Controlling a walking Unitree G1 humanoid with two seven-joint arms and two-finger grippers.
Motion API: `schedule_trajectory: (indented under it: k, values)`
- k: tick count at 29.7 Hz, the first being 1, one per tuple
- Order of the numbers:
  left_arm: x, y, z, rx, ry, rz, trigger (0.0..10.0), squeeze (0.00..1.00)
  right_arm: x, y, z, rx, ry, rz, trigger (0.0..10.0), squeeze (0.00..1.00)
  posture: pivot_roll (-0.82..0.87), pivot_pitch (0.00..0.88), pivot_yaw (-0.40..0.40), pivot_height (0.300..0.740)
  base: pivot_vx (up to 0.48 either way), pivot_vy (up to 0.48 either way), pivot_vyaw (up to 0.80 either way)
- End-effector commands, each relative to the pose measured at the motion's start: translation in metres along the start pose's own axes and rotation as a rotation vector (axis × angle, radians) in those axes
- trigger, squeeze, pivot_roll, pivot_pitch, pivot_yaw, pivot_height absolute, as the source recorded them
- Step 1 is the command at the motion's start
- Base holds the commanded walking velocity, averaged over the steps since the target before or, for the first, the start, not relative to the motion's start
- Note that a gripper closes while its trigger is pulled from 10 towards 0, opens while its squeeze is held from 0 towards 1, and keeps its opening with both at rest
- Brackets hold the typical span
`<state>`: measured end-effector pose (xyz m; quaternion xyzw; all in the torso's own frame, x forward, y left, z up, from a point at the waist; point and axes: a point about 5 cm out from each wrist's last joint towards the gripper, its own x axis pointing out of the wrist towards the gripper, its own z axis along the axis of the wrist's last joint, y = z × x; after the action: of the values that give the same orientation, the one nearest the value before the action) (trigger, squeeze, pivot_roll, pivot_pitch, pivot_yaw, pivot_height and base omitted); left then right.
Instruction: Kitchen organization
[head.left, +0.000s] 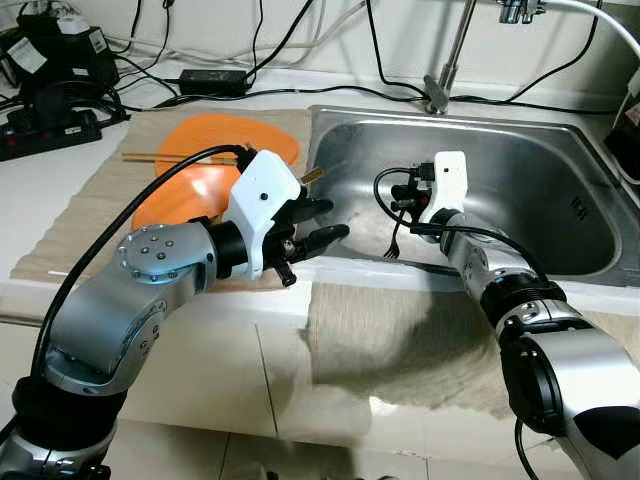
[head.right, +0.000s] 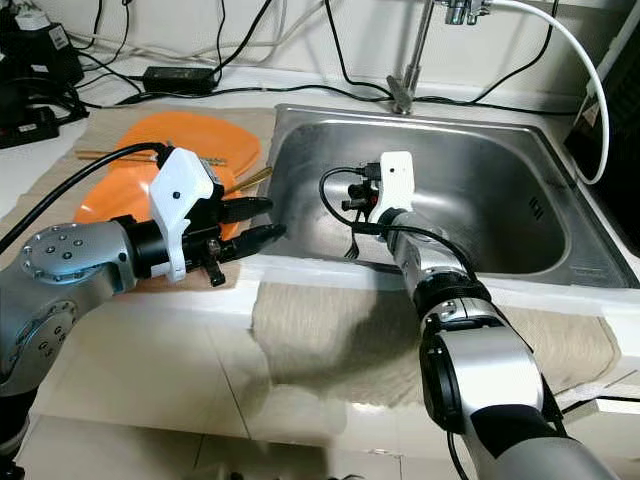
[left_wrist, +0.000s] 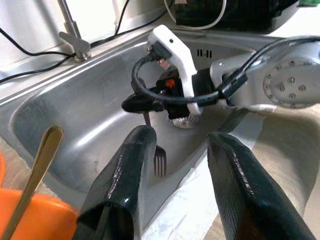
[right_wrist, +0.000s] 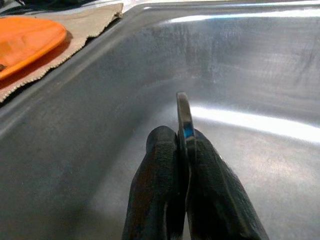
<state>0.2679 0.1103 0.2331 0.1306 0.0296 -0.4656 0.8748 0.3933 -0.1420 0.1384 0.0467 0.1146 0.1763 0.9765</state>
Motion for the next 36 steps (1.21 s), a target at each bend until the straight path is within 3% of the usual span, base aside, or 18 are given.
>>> schedule_trajectory:
  k: [1,2,4,5,6,15,23,25,27,31,34,36]
  values:
    - [-0.001,0.001,0.006,-0.004,-0.020,0.010,10.0,0.00,0.002,0.001,0.008,-0.007,-0.024,0.000,10.0,0.03,0.02,0.059,-0.031,0.740,0.000,0.000,0.00]
    - [0.000,0.003,0.006,-0.018,-0.025,0.026,10.0,0.00,0.002,0.001,0.006,-0.008,-0.023,-0.004,10.0,0.56,0.02,0.059,-0.030,0.740,0.000,0.000,0.00]
    - [0.000,0.004,0.007,-0.024,-0.027,0.032,10.0,0.00,0.001,0.000,0.006,-0.009,-0.022,-0.005,10.0,0.56,0.02,0.059,-0.030,0.740,0.000,0.000,0.00]
    - [0.000,0.005,0.007,-0.034,-0.033,0.040,10.0,0.00,0.001,0.001,0.005,-0.007,-0.021,-0.003,10.0,0.90,0.02,0.059,-0.030,0.740,0.000,0.000,0.00]
    - [0.000,0.006,0.008,-0.040,-0.037,0.047,10.0,0.00,0.001,0.001,0.005,-0.006,-0.020,-0.002,10.0,1.00,0.02,0.058,-0.029,0.740,0.000,0.000,0.00]
    - [-0.002,0.010,0.008,-0.037,-0.041,0.071,10.0,0.00,0.001,-0.002,0.011,0.018,-0.053,-0.016,10.0,1.00,0.02,0.046,-0.025,0.740,0.000,0.000,0.00]
    - [-0.009,0.024,0.013,-0.006,-0.062,0.154,10.0,0.00,0.002,0.000,0.027,0.030,-0.126,0.026,10.0,1.00,0.02,0.022,-0.034,0.740,0.000,0.000,0.00]
    - [-0.017,0.037,0.017,0.056,-0.071,0.251,10.0,0.00,0.001,0.003,0.040,0.033,-0.198,0.096,10.0,0.88,0.03,0.006,-0.046,0.740,0.000,0.000,0.00]
    - [-0.025,0.049,0.018,0.091,-0.065,0.329,10.0,0.00,-0.003,0.002,0.054,0.031,-0.290,0.138,10.0,0.00,0.03,0.000,-0.050,0.740,0.000,0.000,0.00]
    - [-0.037,0.064,0.017,0.085,-0.046,0.390,10.0,0.00,-0.013,-0.001,0.073,0.045,-0.403,0.192,10.0,0.00,0.03,0.000,-0.047,0.740,0.000,0.000,0.00]
    - [-0.045,0.071,0.009,0.102,0.018,0.407,10.0,0.00,-0.023,0.002,0.074,-0.006,-0.415,0.263,10.0,0.00,0.03,0.000,-0.049,0.740,0.000,0.000,0.00]
    - [-0.048,0.076,0.002,0.069,0.061,0.426,10.0,0.00,-0.031,0.007,0.070,-0.039,-0.405,0.331,10.0,0.00,0.03,0.000,-0.053,0.740,0.000,0.000,0.00]
